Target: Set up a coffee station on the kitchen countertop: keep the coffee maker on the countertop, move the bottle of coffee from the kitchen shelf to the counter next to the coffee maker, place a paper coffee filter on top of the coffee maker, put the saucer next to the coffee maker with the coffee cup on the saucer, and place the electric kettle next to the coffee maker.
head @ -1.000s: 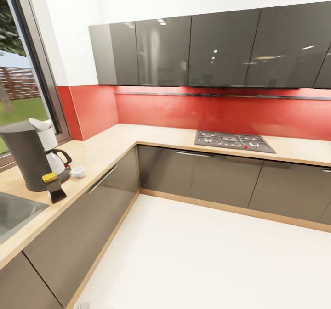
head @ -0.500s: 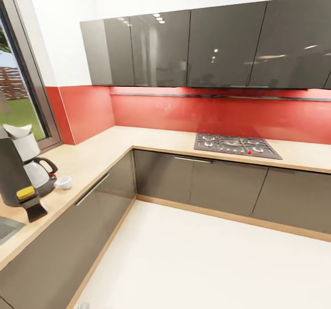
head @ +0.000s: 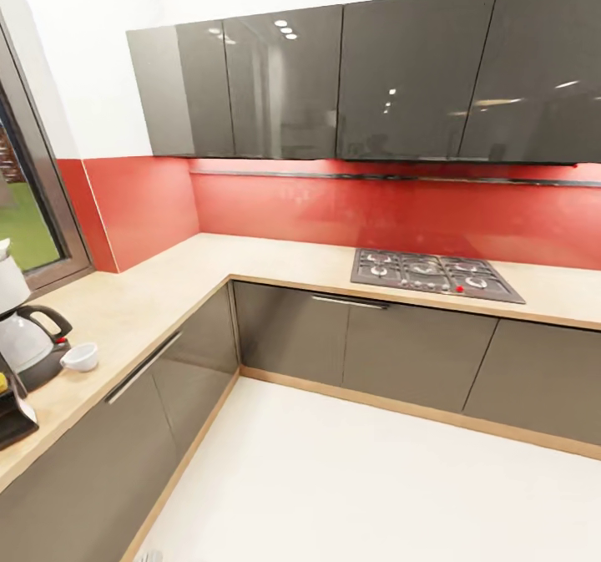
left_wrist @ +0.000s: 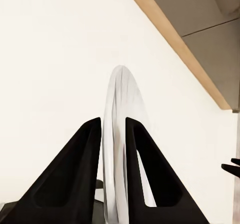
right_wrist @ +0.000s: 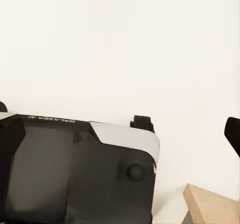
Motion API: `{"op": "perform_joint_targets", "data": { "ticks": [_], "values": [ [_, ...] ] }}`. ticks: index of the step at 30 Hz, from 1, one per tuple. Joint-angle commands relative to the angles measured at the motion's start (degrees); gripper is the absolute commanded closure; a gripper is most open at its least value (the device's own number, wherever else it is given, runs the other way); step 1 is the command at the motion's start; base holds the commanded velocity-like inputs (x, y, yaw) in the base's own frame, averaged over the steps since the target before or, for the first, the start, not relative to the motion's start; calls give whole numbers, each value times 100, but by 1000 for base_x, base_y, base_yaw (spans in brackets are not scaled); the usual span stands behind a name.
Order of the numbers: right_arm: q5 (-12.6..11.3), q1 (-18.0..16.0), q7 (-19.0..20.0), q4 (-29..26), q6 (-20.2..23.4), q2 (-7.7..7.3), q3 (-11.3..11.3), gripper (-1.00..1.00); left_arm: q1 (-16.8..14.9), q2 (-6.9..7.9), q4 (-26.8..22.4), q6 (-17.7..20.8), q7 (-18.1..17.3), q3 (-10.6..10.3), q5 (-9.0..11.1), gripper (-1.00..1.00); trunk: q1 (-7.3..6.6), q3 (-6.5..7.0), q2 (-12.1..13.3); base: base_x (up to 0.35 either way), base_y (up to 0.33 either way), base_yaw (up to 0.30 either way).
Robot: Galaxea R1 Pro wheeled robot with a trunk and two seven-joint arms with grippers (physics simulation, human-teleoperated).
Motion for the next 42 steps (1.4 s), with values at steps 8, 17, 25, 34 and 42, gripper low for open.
{"op": "perform_joint_targets", "data": {
  "ticks": [8,17,25,34,42],
  "values": [
    [-47,-4,8,-6,26,-2,48,-100,-5,-2,-7,33,-15,51,-57,100,6,-12,-10,328,-118,0],
    [-47,-4,16,-6,26,-2,48,-100,-5,-2,-7,33,-15,51,-58,100,6,-12,-10,314,-135,0],
    [-44,-4,15,-6,26,4,48,-100,-6,-2,-7,33,132,43,-58,100,6,-12,-10,294,-181,11],
    [-38,-4,16,-6,26,7,48,-100,-5,-2,-7,33,178,42,-50,100,6,-12,-10,284,-195,184],
    [-38,-4,16,-6,26,7,48,-100,-6,-2,-7,33,179,42,-42,100,6,-12,-10,283,-196,275]
  ]
}}
